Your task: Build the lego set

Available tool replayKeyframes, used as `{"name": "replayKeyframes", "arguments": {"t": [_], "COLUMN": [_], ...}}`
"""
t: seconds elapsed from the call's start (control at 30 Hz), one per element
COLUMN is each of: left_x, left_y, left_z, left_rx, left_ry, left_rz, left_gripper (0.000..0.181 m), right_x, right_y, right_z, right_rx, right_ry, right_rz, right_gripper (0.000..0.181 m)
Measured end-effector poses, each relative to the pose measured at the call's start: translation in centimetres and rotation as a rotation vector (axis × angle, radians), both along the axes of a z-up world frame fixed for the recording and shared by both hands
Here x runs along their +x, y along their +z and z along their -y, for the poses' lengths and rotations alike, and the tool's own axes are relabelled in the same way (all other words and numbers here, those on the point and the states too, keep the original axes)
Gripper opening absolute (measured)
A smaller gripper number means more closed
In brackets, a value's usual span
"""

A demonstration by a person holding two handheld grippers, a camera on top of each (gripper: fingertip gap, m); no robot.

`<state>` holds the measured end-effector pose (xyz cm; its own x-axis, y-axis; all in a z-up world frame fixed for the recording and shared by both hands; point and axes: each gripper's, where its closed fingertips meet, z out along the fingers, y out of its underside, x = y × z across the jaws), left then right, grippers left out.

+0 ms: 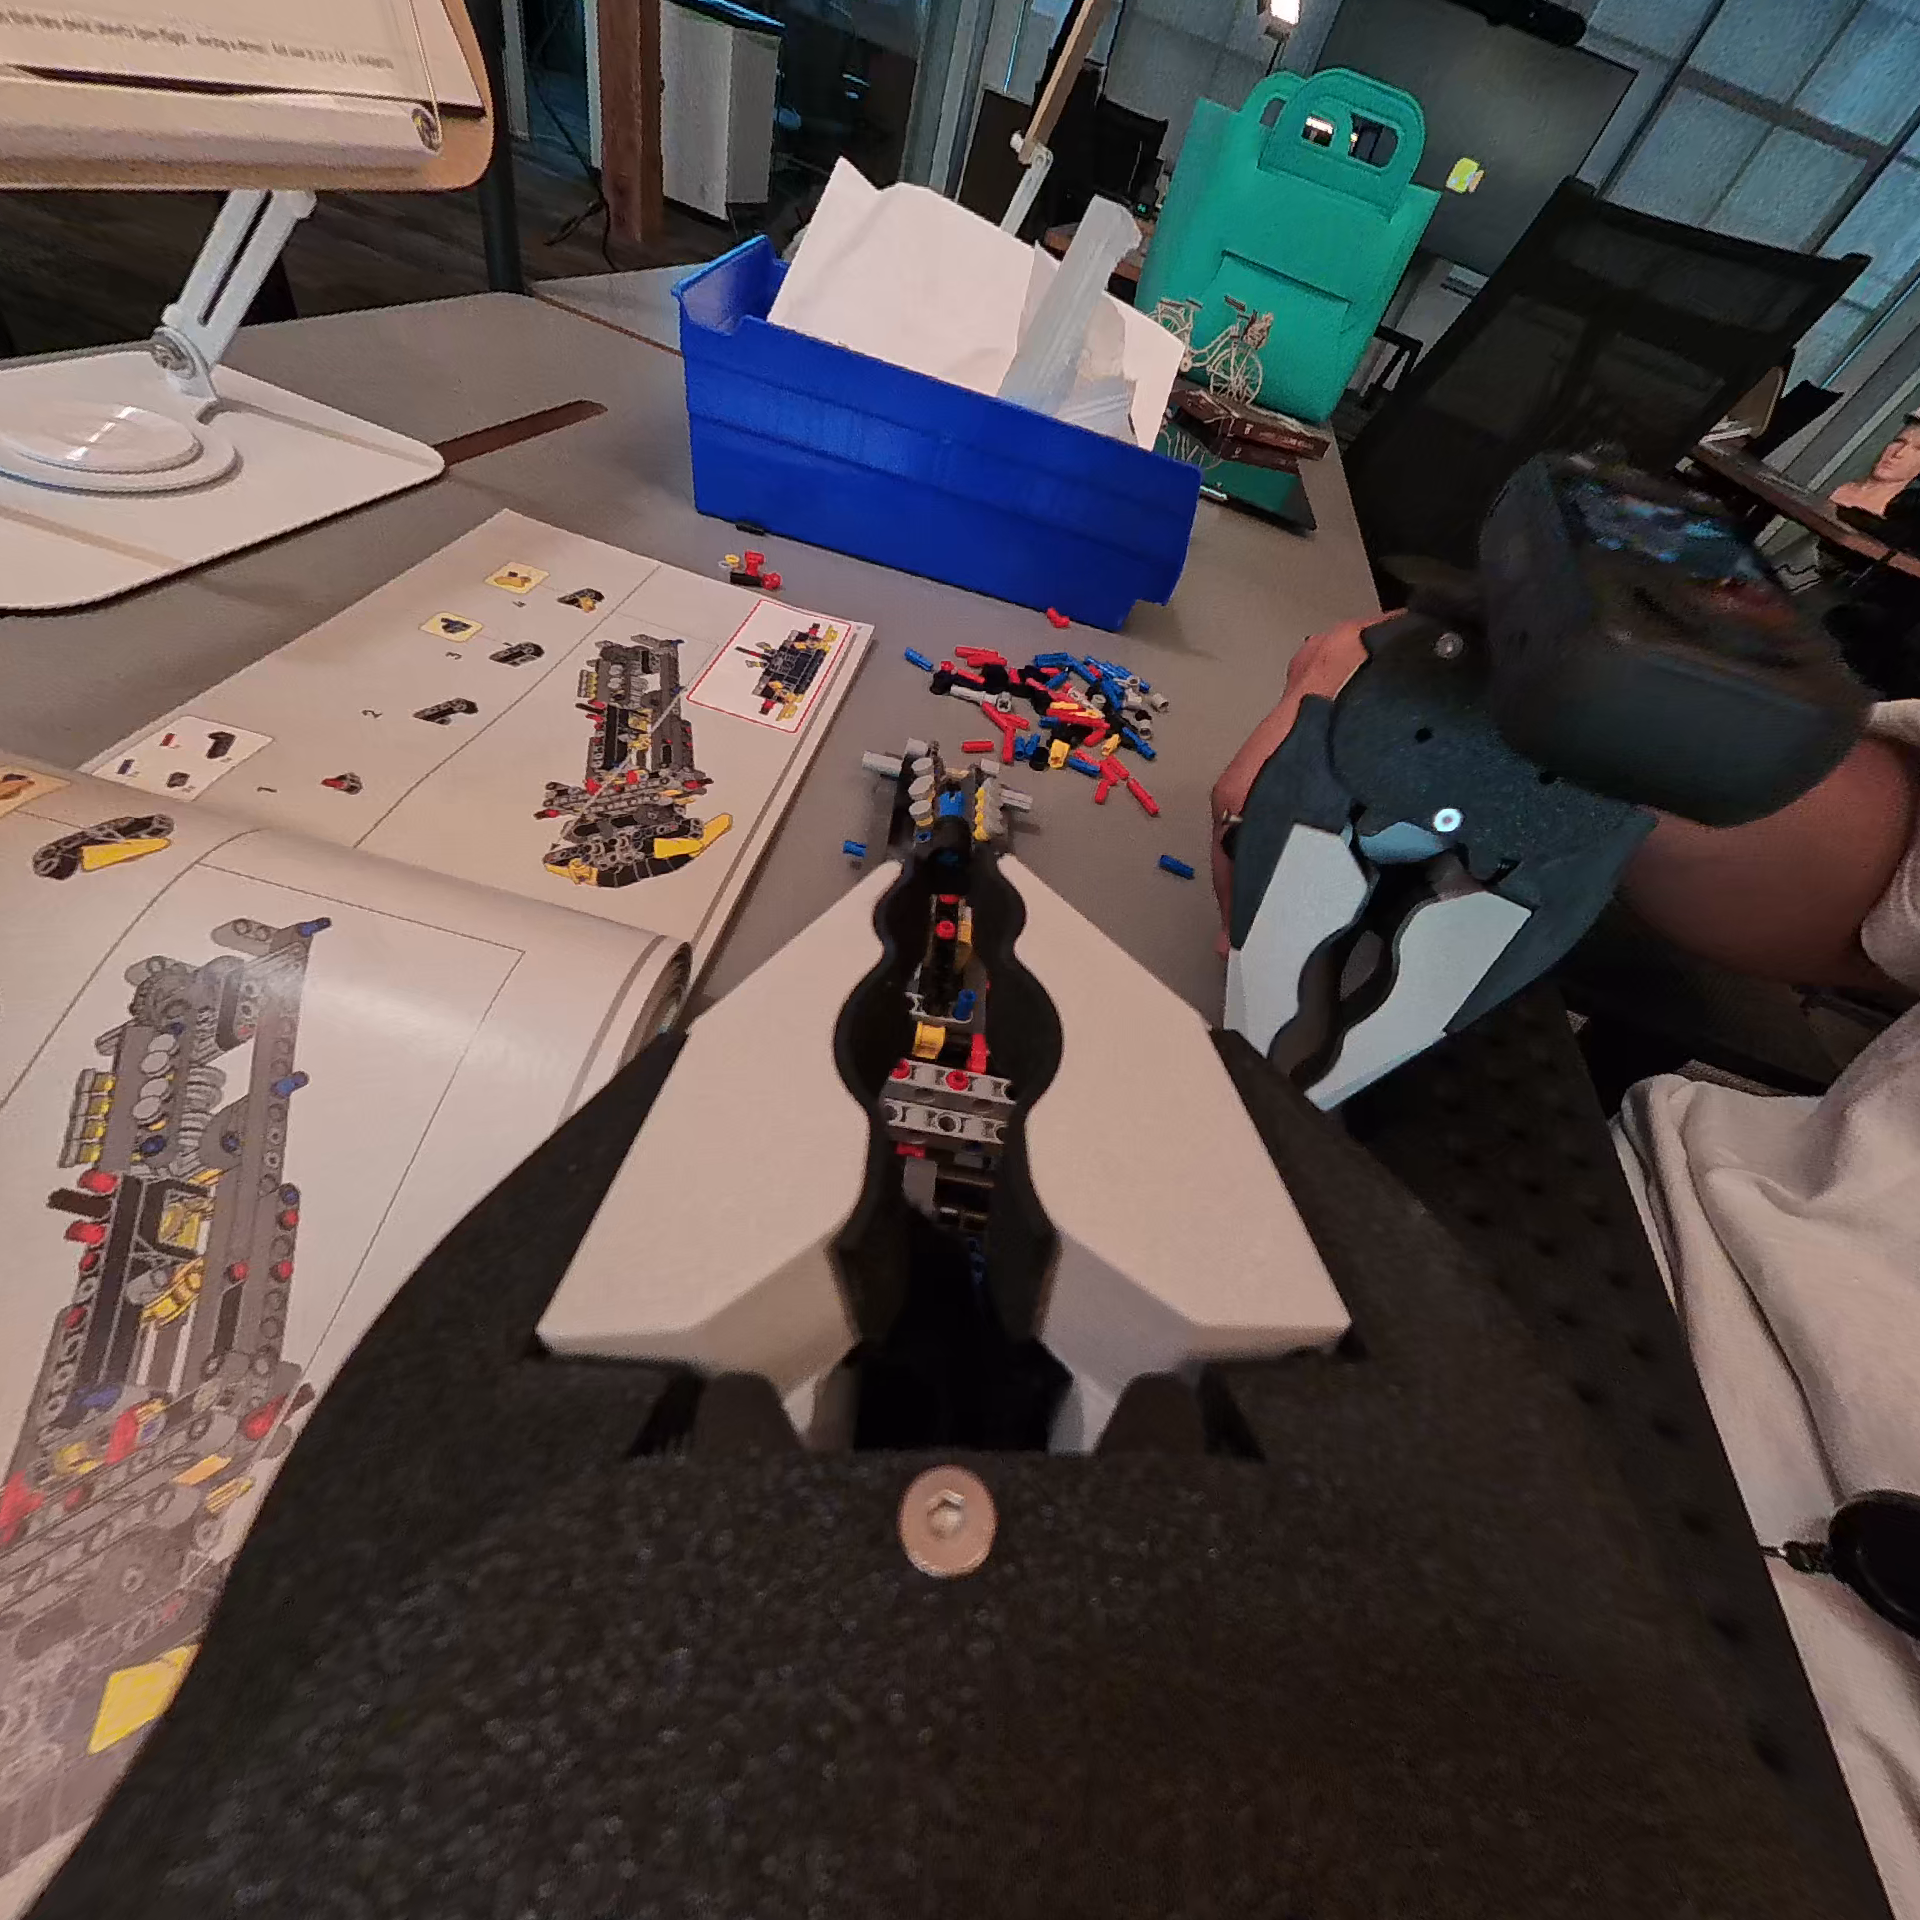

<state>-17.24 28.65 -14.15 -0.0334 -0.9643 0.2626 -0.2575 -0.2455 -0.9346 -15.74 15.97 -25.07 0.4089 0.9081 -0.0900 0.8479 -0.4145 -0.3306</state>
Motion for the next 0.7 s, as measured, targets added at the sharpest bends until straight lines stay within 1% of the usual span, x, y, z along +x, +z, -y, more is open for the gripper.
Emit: {"name": "replayKeyframes", "arguments": {"t": [0.03,0.1,0.17,0.23,0.37,0.43,0.57,0.6,0.7], "left_x": [0.0,0.0,0.0,-0.1,-0.4,-0.6,-1.0,-0.9,-0.6], "left_y": [0.0,0.0,0.1,0.2,1.4,2.1,3.8,4.1,4.5], "left_z": [0.0,0.1,0.1,0.0,0.1,0.3,1.3,1.7,3.0], "left_rx": [0.002,0.005,0.008,0.009,-0.038,-0.067,-0.151,-0.174,-0.200], "left_ry": [-0.001,-0.003,-0.005,-0.002,-0.023,-0.042,-0.112,-0.133,-0.173], "left_rz": [0.000,-0.003,0.000,0.010,0.077,0.116,0.207,0.222,0.230], "left_gripper": [0.006,0.006,0.006,0.006,0.006,0.006,0.006,0.006,0.006], "right_x": [-0.1,-0.7,-1.0,-1.3,-0.3,-0.1,0.0,0.0,-0.4], "right_y": [0.3,1.7,4.2,7.3,13.3,15.1,16.6,16.4,15.5], "right_z": [-0.3,-0.8,-2.7,-4.5,-8.7,-9.7,-10.5,-10.6,-10.7], "right_rx": [0.029,0.071,0.185,0.265,0.359,0.296,0.026,-0.008,-0.017], "right_ry": [0.002,0.007,-0.031,-0.079,-0.247,-0.285,-0.312,-0.318,-0.335], "right_rz": [-0.009,-0.079,-0.198,-0.381,-0.796,-1.023,-1.402,-1.448,-1.439], "right_gripper": [0.006,0.006,0.006,0.006,0.005,0.005,0.005,0.006,0.006]}}
